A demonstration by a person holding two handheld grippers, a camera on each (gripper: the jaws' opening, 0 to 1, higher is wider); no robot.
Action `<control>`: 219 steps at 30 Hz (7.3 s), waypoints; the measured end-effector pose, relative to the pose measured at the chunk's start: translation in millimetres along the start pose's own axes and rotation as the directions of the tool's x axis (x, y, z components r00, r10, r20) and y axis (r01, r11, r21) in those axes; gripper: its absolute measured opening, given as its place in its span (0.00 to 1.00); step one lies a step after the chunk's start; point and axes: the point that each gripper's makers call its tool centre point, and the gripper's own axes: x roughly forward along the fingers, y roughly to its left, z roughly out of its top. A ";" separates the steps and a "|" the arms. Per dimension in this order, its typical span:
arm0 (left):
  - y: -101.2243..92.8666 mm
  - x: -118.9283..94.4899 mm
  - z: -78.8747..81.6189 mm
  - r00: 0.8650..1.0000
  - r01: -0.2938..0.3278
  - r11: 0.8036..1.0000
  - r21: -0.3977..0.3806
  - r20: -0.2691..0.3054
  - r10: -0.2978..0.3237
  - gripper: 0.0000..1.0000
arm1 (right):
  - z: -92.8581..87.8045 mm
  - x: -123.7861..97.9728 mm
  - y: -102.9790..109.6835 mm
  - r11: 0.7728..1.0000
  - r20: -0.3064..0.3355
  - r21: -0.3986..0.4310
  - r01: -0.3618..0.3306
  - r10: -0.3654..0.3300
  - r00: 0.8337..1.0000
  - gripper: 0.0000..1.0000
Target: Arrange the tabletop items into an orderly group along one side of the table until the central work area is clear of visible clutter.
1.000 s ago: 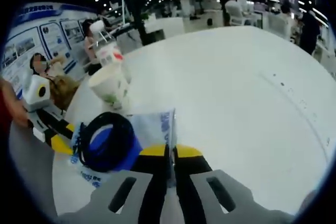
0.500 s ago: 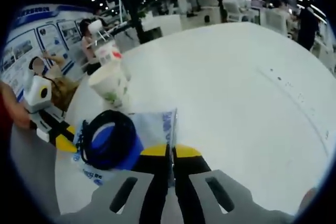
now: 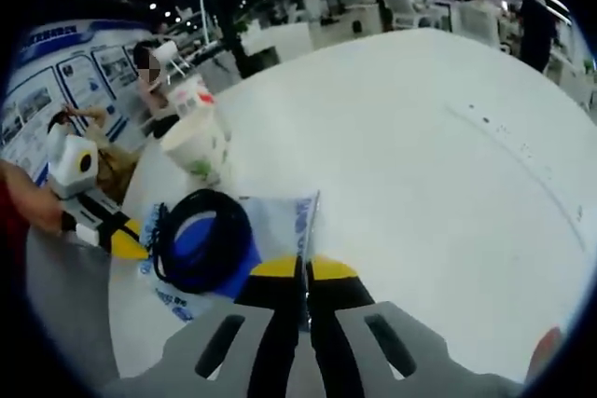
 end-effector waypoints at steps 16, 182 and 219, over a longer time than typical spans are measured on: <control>3.1 2.6 11.1 1.000 0.003 0.998 0.060 -0.019 -0.002 0.00 | -14.9 -28.7 7.6 0.994 0.021 0.102 0.030 -0.033 0.999 0.02; -36.8 27.9 72.9 0.997 0.016 0.869 0.494 0.056 -0.051 0.33 | -71.1 -82.9 7.2 0.934 -0.042 0.063 0.352 -0.350 0.936 0.31; -93.1 2.9 25.9 0.905 0.377 0.737 0.561 -0.055 -0.421 0.95 | -51.1 -93.5 68.5 0.970 0.170 -0.025 0.243 -0.235 0.957 0.69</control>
